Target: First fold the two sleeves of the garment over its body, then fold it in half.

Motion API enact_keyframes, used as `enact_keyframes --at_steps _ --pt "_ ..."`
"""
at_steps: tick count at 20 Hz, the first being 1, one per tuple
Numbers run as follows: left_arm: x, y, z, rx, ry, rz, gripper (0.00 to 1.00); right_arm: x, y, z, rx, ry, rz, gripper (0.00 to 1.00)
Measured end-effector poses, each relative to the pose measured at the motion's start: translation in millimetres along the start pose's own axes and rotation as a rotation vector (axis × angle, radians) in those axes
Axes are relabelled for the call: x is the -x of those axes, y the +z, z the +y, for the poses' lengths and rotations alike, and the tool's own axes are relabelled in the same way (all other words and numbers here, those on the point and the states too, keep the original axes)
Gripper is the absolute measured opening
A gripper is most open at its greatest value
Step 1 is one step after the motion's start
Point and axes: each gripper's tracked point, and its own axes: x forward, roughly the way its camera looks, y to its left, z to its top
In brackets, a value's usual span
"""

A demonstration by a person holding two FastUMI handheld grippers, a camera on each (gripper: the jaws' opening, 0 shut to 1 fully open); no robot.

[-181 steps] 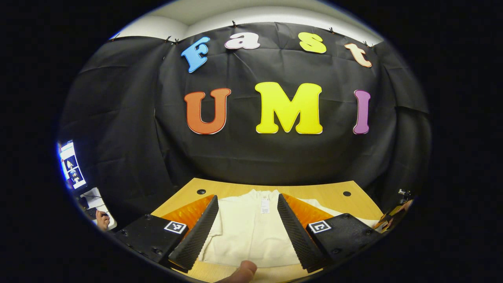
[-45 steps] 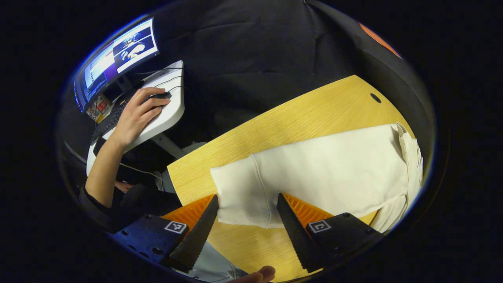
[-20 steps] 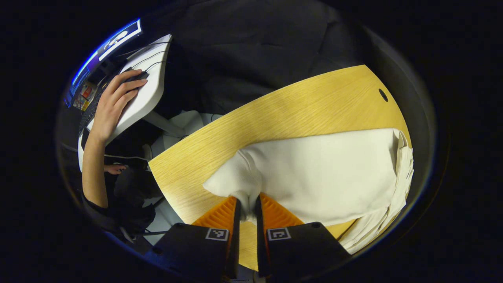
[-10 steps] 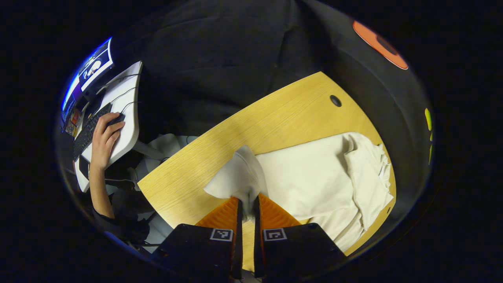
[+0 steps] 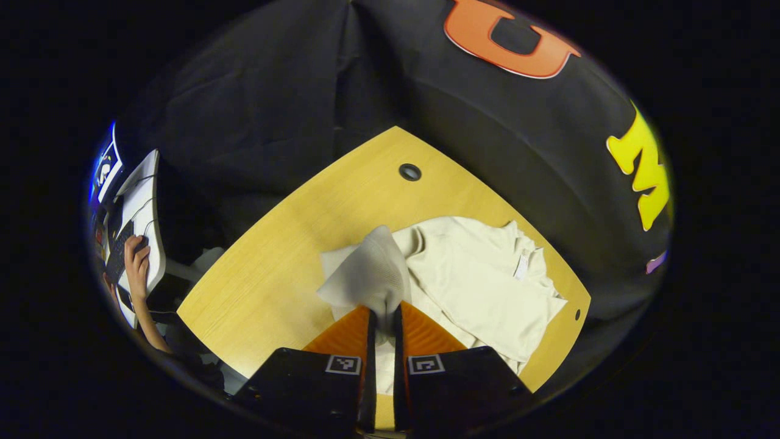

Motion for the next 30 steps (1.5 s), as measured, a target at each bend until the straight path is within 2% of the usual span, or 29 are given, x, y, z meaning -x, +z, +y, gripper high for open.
enact_keyframes --at_steps 6,7,8,9,13,19,23,24,25,30 --pt "-7 6 -112 -0.145 -0.102 -0.023 0.14 -1 -3 -15 -0.007 -0.011 0.014 0.94" --pt "-11 6 -133 -0.185 -0.115 -0.034 0.07 -1 -3 -15 -0.006 -0.013 0.014 0.95" --pt "-15 4 -154 -0.222 -0.127 -0.037 0.14 -1 -2 -15 -0.011 -0.005 0.012 0.95" --pt "-19 -2 -176 -0.249 -0.144 -0.033 0.14 2 0 -11 -0.01 0.002 0.007 0.95" --pt "-27 -39 -266 -0.35 -0.239 -0.009 0.14 3 -1 -6 0.022 0.022 -0.008 0.94" --pt "-27 -124 -369 -0.517 -0.329 0.024 0.14 5 1 -9 0.017 0.019 -0.015 0.94" --pt "-27 -174 -401 -0.577 -0.336 0.069 0.16 14 13 -16 -0.013 0.013 -0.083 0.93" --pt "-51 -151 -397 -0.573 -0.328 0.075 0.15 19 10 -22 -0.011 0.012 -0.088 0.93" --pt "-47 -177 -400 -0.57 -0.325 0.081 0.18 20 6 -24 -0.003 0.004 -0.085 0.95" --pt "-49 -193 -405 -0.551 -0.319 0.104 0.27 15 -5 -33 -0.015 -0.022 -0.045 0.94"
